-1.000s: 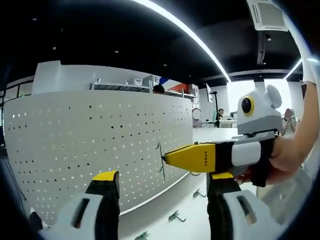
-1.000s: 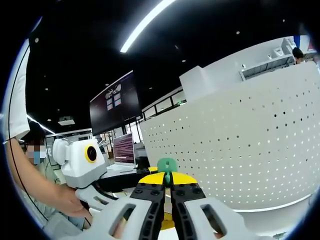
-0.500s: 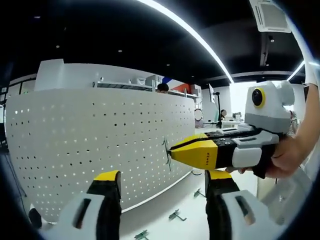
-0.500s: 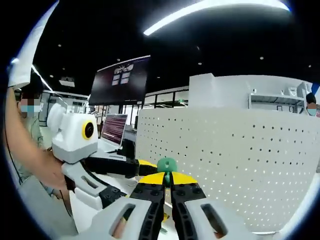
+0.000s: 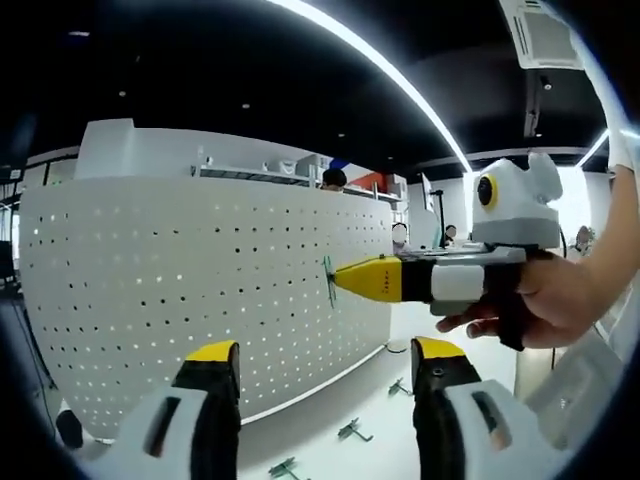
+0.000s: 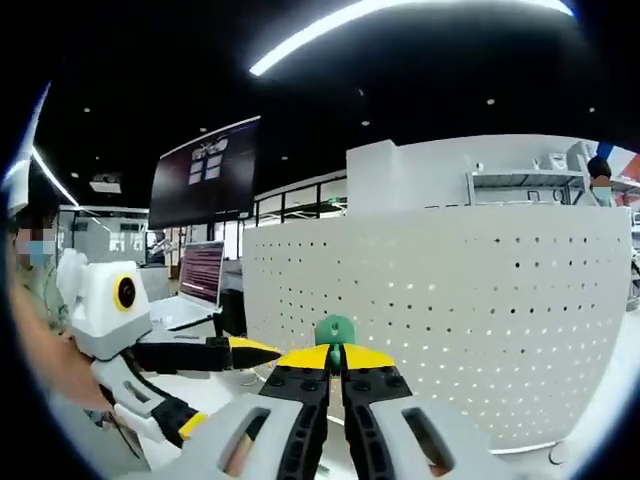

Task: Insert the hook assembly into the mounting plate slot until the hook locks in place.

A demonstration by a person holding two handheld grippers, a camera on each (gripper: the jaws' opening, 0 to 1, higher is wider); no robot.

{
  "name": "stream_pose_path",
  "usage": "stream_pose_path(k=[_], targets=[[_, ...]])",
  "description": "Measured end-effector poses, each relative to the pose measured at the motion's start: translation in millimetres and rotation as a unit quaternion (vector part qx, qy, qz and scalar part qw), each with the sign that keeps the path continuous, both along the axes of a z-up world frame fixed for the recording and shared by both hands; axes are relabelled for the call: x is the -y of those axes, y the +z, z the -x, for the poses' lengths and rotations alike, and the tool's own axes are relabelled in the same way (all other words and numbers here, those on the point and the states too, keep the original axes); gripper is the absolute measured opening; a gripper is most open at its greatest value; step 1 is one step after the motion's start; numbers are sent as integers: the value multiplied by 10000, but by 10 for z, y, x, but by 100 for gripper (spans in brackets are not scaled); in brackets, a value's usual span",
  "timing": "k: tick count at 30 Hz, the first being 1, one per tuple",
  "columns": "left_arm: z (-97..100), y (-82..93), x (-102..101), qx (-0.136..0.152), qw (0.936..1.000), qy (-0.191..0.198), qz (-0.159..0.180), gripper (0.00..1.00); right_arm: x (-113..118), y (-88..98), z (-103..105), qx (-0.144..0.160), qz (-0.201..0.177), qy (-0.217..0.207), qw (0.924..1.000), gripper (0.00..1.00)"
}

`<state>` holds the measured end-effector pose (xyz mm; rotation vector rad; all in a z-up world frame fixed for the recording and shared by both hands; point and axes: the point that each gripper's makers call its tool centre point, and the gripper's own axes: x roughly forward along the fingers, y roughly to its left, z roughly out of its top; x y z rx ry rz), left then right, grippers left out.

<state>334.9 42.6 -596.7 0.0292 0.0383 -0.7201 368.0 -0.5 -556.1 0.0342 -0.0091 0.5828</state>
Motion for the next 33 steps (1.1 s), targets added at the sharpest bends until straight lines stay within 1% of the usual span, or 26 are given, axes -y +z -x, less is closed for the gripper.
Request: stream_pose_path(k=[6, 8, 13, 16, 26, 33], targets=[[31, -4, -40, 67, 10000, 51, -33, 71, 116, 84, -161, -36, -150, -282, 9995, 1], [33, -20, -66, 88, 9999, 95, -70, 72, 141, 109, -209, -29, -157, -340, 9993, 1], [69, -34, -155, 105, 9998, 165, -30, 72, 199, 190, -322, 0, -222, -489, 9986, 1], [94, -62, -209, 102, 9997, 217, -28, 72, 236, 244, -394, 35, -236, -583, 9980, 1], [183, -169, -353, 25, 9994, 339, -23, 72, 351, 315, -583, 35, -163, -842, 9963, 1], [238, -207, -448, 28, 9990, 438, 27, 73, 422, 429, -721, 150, -160, -978, 9950, 1]])
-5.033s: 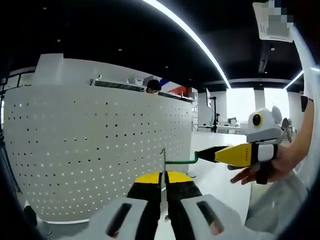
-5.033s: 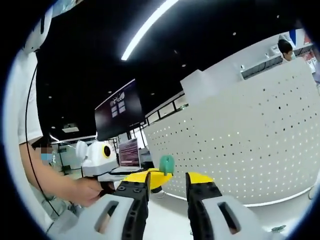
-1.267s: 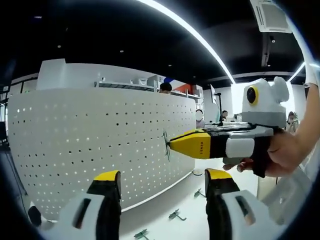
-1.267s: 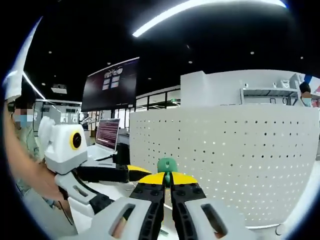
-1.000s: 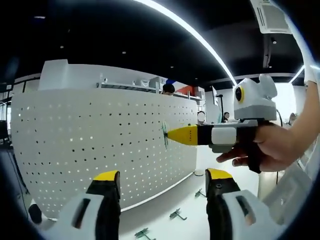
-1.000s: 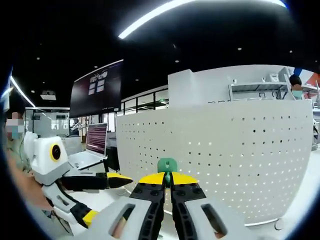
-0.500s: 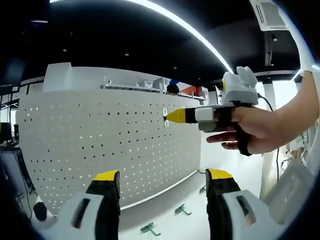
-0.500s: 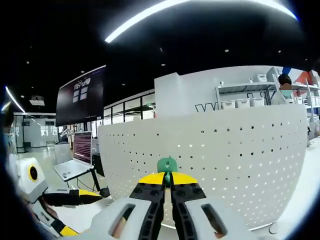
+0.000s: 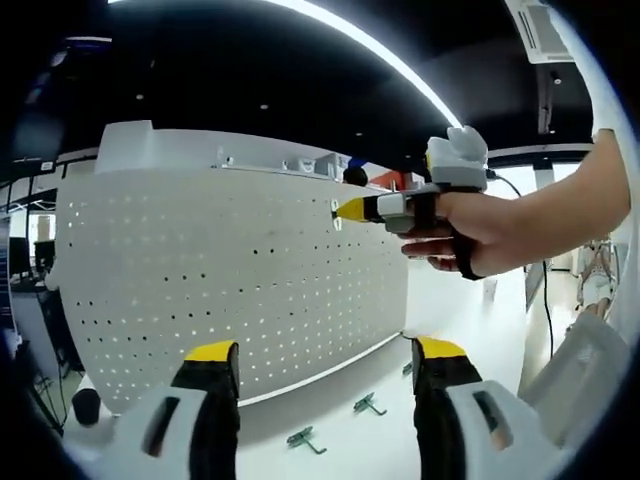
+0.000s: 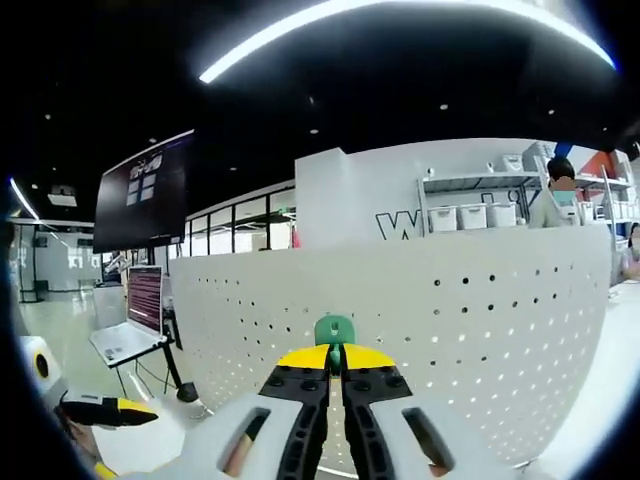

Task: Insert the hook assembly into the mounting plate slot until the hook locks in place.

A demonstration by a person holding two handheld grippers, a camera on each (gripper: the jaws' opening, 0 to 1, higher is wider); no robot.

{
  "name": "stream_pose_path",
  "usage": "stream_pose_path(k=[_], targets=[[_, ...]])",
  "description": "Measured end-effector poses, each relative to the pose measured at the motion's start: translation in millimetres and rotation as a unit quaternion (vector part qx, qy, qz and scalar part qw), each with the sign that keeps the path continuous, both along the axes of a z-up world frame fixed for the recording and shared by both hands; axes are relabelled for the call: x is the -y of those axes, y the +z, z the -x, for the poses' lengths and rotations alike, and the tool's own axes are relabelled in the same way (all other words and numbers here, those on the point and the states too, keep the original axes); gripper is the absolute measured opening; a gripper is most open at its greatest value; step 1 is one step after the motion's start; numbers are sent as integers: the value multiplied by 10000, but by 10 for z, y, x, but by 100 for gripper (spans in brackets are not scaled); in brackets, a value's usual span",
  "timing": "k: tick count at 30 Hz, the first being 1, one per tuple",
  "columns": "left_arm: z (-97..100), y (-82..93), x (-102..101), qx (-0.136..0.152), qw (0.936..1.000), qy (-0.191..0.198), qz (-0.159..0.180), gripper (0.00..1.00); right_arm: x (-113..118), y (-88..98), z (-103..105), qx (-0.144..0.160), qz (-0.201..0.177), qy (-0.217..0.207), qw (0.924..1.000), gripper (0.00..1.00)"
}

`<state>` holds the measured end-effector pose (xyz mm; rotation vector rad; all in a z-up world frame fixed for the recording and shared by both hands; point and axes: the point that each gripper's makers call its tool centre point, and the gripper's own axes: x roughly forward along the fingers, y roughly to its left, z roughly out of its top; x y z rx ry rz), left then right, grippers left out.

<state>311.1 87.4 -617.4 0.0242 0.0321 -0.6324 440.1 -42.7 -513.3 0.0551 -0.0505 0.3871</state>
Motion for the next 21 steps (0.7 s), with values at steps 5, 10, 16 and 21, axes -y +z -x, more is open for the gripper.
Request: stream_pose_path(k=[5, 10, 16, 21], targets=[[24, 3, -31, 14, 10000, 59, 72, 72, 17, 82, -95, 110, 30, -89, 9999, 1], [34, -16, -53, 4, 9999, 94, 103, 72, 0, 138, -176, 214, 73, -170, 9996, 1], [41, -26, -101, 38, 9999, 129, 79, 71, -40, 147, -275, 233, 88, -234, 9994, 1], [42, -71, -161, -52, 9996, 204, 184, 71, -76, 148, -344, 265, 155, -307, 9991, 1]])
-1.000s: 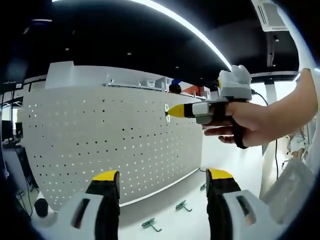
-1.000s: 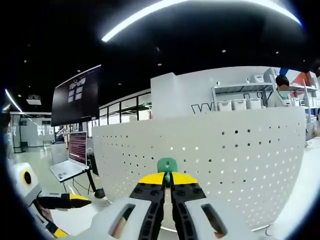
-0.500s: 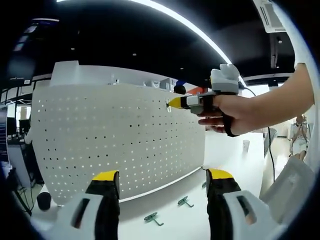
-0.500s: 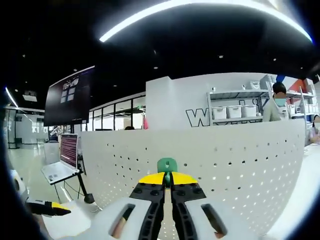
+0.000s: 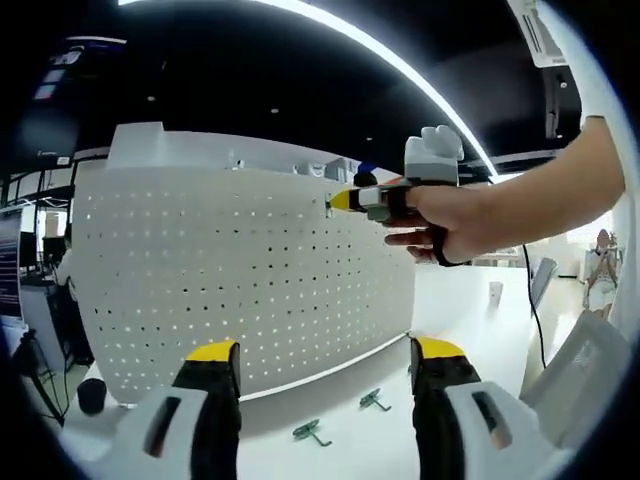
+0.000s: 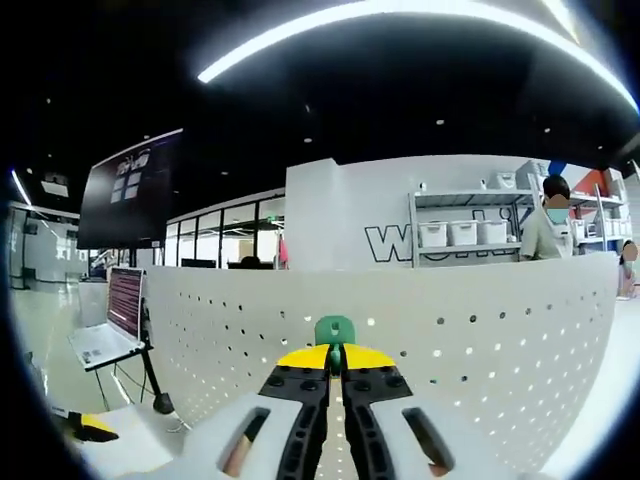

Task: Insert the hook assembly into the mounting plate slot until the hook locks in place.

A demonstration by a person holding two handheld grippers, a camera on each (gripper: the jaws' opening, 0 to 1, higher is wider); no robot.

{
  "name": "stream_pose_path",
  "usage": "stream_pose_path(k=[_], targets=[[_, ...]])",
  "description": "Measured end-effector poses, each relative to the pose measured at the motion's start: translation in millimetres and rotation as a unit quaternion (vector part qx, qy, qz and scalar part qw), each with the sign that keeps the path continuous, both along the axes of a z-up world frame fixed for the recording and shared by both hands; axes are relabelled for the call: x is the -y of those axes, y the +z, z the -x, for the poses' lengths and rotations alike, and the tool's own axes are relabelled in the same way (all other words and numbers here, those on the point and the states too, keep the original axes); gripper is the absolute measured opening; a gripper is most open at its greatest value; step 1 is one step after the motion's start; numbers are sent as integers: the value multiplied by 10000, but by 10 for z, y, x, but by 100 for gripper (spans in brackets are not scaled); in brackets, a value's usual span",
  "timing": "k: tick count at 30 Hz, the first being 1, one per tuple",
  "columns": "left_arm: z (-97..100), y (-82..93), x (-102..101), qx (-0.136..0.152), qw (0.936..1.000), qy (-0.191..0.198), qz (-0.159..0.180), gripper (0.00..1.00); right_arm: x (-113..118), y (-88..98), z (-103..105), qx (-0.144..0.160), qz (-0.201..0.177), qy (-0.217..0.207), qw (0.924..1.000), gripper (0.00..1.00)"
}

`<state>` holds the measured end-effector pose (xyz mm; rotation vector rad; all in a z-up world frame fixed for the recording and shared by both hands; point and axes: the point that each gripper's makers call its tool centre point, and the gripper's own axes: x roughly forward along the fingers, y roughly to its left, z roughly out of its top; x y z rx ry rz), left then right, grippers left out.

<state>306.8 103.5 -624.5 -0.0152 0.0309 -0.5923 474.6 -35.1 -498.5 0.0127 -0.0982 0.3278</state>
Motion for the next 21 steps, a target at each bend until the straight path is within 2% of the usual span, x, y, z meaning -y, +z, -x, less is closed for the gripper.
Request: stream_pose_path(k=[5, 8, 21], targets=[[12, 28, -25, 67, 10000, 34, -21, 71, -9, -7, -70, 28, 43, -66, 10000, 1], [7, -9, -46, 18, 10000, 52, -27, 70, -50, 7, -99, 81, 137, -53, 9999, 1], [-15, -66, -98, -102, 9999, 124, -21, 69, -50, 11, -251, 49, 82, -81, 9999, 1]])
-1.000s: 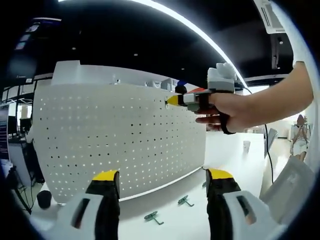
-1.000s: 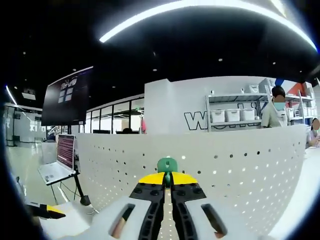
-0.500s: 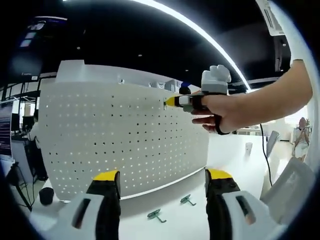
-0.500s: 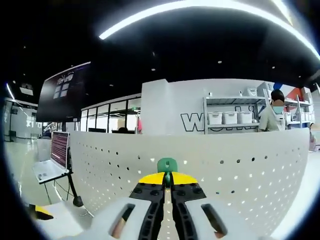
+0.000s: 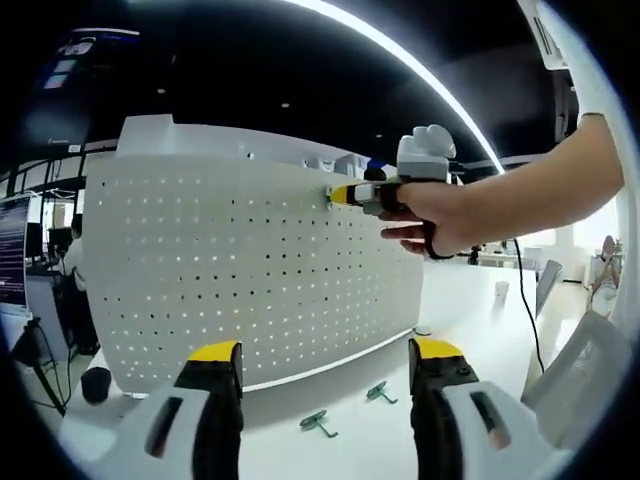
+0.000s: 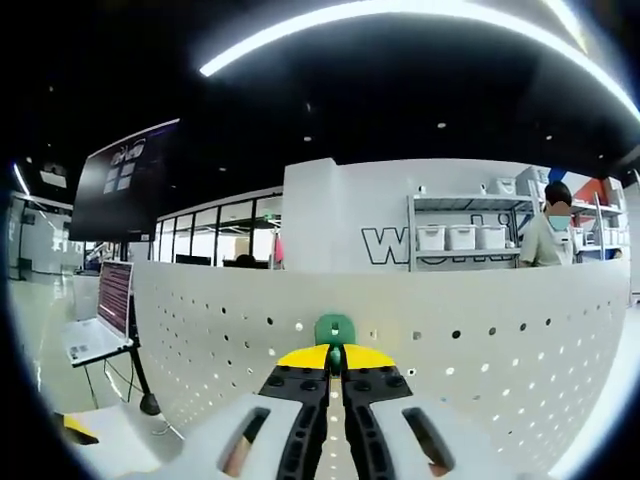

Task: Insert the hook assembly into the mounting plate slot until the hook locks in place.

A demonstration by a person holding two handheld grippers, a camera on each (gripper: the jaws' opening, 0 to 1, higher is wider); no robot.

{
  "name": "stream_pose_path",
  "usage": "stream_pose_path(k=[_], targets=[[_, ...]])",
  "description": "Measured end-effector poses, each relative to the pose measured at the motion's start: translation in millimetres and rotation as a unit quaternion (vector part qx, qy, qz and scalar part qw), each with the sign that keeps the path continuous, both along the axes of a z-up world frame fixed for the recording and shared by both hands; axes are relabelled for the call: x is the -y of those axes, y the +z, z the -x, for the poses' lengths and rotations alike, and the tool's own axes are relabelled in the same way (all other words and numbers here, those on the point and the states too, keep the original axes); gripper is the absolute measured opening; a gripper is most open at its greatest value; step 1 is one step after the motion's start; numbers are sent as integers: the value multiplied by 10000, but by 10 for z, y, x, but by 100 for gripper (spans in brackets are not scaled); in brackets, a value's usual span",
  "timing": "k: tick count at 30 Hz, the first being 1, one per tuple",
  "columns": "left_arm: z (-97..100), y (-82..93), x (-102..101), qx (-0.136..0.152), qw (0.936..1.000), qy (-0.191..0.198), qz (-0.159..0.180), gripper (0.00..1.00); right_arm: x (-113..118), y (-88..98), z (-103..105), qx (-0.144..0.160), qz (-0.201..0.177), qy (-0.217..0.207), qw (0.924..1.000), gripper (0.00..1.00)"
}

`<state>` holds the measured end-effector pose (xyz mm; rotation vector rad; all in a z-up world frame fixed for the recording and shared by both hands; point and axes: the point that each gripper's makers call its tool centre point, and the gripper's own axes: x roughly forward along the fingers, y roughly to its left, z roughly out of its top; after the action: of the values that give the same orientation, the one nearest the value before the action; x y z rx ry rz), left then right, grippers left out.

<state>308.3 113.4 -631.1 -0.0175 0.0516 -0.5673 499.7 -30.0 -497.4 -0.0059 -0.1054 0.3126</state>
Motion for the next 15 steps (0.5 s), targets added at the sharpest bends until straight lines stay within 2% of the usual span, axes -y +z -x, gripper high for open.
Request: stream_pose_path(k=[8, 15], targets=[[-5, -40, 0, -55, 10000, -10, -17, 69, -28, -63, -13, -19, -8, -180, 9998, 1], [6, -112, -15, -191, 9998, -10, 63, 67, -22, -62, -32, 42, -243, -520, 9983, 2]])
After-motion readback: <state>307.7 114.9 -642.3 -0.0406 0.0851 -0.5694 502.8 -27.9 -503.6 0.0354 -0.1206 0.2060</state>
